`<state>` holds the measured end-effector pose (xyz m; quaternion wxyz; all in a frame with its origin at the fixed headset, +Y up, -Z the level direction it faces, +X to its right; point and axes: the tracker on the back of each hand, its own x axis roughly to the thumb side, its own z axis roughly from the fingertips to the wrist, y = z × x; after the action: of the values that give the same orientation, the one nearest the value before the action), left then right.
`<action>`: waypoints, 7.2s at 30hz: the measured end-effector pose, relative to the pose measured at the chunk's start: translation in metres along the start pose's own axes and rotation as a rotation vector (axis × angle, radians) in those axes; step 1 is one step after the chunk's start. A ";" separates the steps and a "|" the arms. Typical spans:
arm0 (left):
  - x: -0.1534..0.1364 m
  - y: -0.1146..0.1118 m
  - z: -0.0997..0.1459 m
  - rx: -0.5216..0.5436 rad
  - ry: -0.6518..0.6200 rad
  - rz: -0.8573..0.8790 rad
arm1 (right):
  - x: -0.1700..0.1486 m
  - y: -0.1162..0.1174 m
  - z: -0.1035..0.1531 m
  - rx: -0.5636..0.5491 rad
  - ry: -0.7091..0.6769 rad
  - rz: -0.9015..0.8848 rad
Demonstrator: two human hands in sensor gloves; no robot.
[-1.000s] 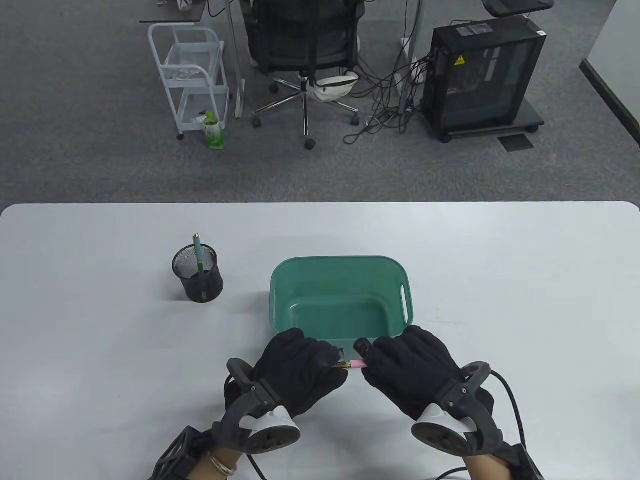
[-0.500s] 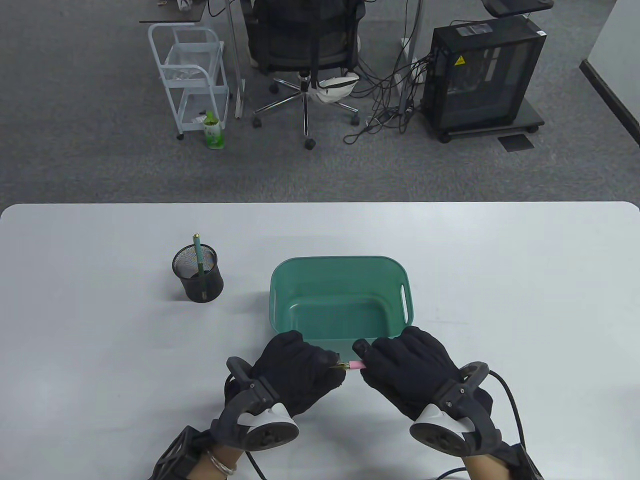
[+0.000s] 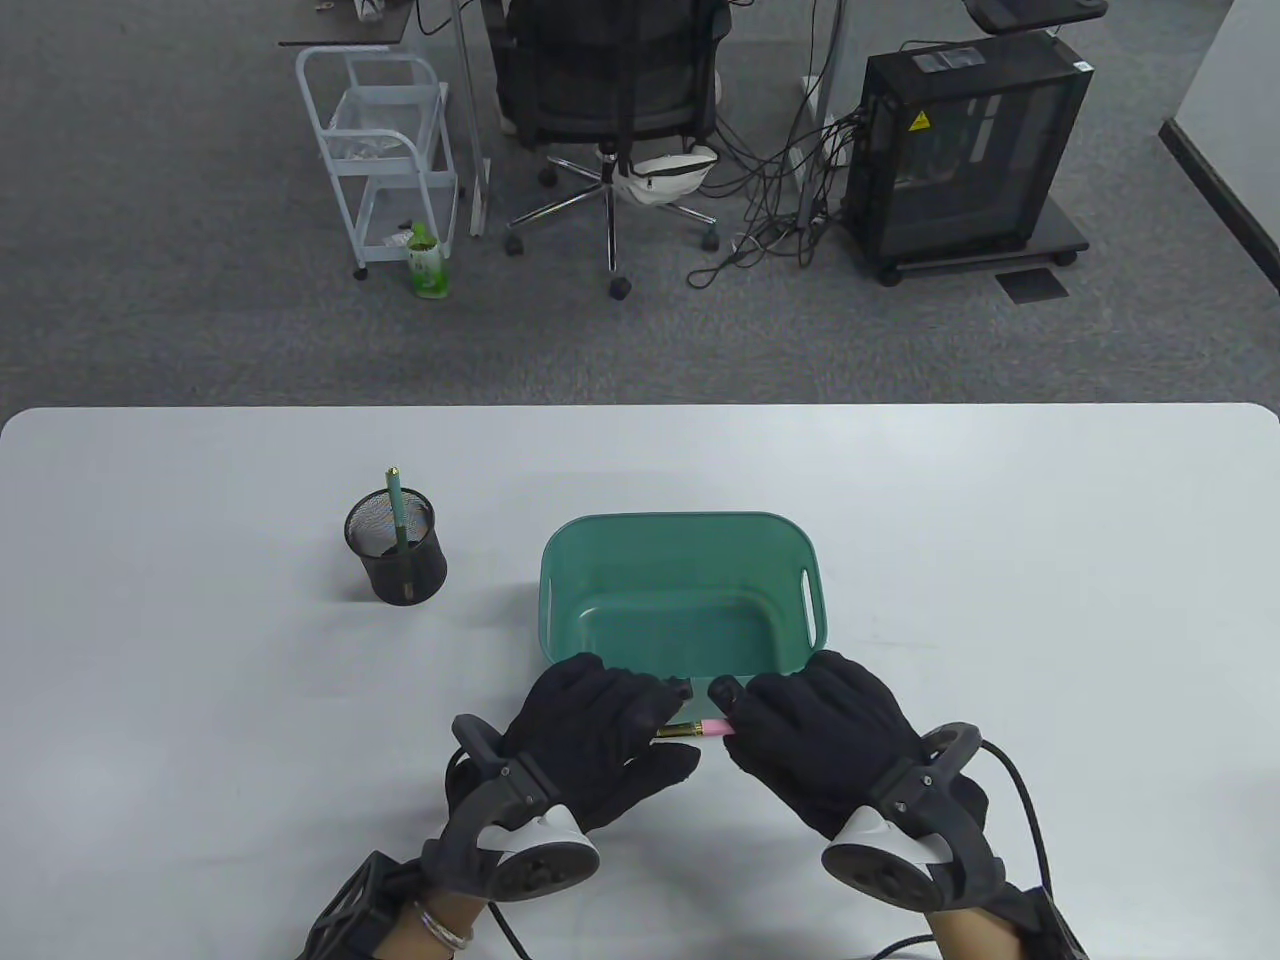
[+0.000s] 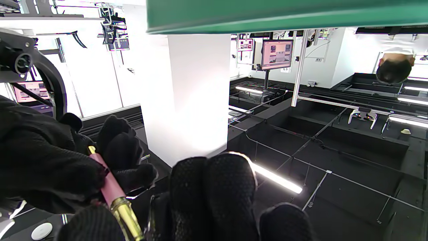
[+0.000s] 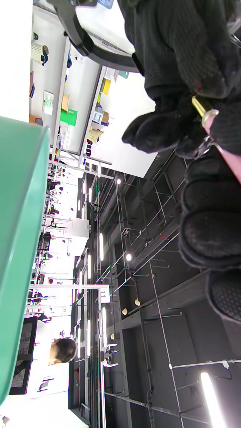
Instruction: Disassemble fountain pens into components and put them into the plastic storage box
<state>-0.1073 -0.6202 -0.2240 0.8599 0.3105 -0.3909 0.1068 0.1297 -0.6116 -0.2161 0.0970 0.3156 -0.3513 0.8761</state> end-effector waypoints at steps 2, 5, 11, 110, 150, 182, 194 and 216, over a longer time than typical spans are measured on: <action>0.000 0.000 0.000 0.000 -0.004 -0.003 | 0.000 0.000 0.000 0.000 0.000 0.000; 0.001 0.000 0.000 0.003 -0.006 -0.013 | 0.000 0.000 0.000 0.000 0.000 0.000; 0.002 -0.001 -0.001 -0.002 -0.012 -0.011 | 0.000 0.001 0.000 0.001 -0.001 0.002; -0.001 -0.001 0.000 0.013 -0.004 0.012 | -0.003 0.003 0.001 0.003 0.006 0.008; -0.025 0.013 0.003 0.053 0.100 0.071 | -0.035 -0.022 0.005 -0.089 0.129 0.062; -0.068 -0.044 -0.047 -0.378 0.414 0.075 | -0.038 -0.033 0.008 -0.149 0.145 -0.001; -0.072 -0.065 -0.050 -0.441 0.423 0.065 | -0.038 -0.033 0.008 -0.145 0.144 -0.004; -0.071 -0.062 -0.038 -0.421 0.385 0.087 | -0.038 -0.031 0.007 -0.136 0.139 -0.005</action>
<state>-0.1052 -0.6411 -0.3233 0.9584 0.0821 -0.2469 0.1174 0.1748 -0.5919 -0.2188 0.1444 0.2475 -0.4018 0.8697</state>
